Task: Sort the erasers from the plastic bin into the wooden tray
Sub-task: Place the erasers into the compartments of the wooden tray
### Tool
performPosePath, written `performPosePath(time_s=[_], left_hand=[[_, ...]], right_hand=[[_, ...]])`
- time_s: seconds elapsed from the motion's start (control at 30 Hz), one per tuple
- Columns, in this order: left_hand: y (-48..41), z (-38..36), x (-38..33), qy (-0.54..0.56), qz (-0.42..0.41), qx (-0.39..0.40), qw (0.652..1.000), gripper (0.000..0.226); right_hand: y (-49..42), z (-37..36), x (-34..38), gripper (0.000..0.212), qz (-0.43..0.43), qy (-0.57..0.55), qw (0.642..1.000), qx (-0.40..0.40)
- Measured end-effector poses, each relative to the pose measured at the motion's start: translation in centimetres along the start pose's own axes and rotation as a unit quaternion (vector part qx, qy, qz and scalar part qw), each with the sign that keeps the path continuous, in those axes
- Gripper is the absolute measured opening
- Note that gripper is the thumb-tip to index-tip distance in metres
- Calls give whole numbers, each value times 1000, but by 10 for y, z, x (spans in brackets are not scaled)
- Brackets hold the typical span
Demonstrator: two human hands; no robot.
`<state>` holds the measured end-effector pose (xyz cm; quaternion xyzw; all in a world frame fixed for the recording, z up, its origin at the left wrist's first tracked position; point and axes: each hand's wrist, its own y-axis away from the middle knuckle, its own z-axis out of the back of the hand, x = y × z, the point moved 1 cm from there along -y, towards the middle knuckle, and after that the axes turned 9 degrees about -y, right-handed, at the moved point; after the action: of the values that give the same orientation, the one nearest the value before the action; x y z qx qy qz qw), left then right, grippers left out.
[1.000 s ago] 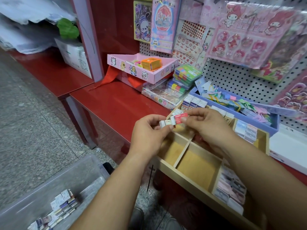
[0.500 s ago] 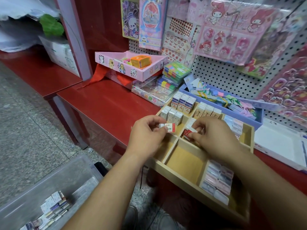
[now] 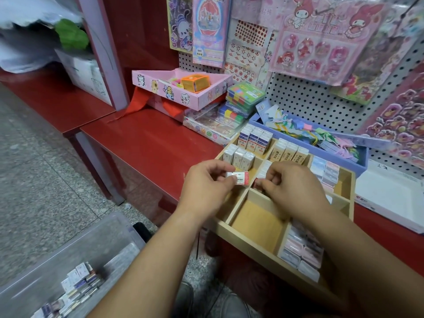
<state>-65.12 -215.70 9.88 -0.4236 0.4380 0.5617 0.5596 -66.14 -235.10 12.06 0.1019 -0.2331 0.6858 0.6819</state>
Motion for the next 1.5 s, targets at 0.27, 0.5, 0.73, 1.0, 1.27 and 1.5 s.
performPosePath(time_s=[0.27,0.5,0.73,1.0,1.27,1.5], left_hand=[[4,0,-5,25,-11,18,999,9],[1,26,6,-323,-101,-126,933,17],[-1,26,27,-380,-36,-30,924,38],[-3,22,29,-393,-28,-46,918,32],[11,30,29,-271,6,-35,962,33],[77,92,69,-185,75,-167,966,12]], right_hand=[[11,-5,24,7,-65,-333,940,29],[10,14,1,8,-84,-251,964,9],[7,-1,2,14,-10,-53,998,11],[5,-8,5,24,-4,-25,999,22],[23,14,35,21,62,-57,996,16],[63,-16,104,20,167,-155,962,151]])
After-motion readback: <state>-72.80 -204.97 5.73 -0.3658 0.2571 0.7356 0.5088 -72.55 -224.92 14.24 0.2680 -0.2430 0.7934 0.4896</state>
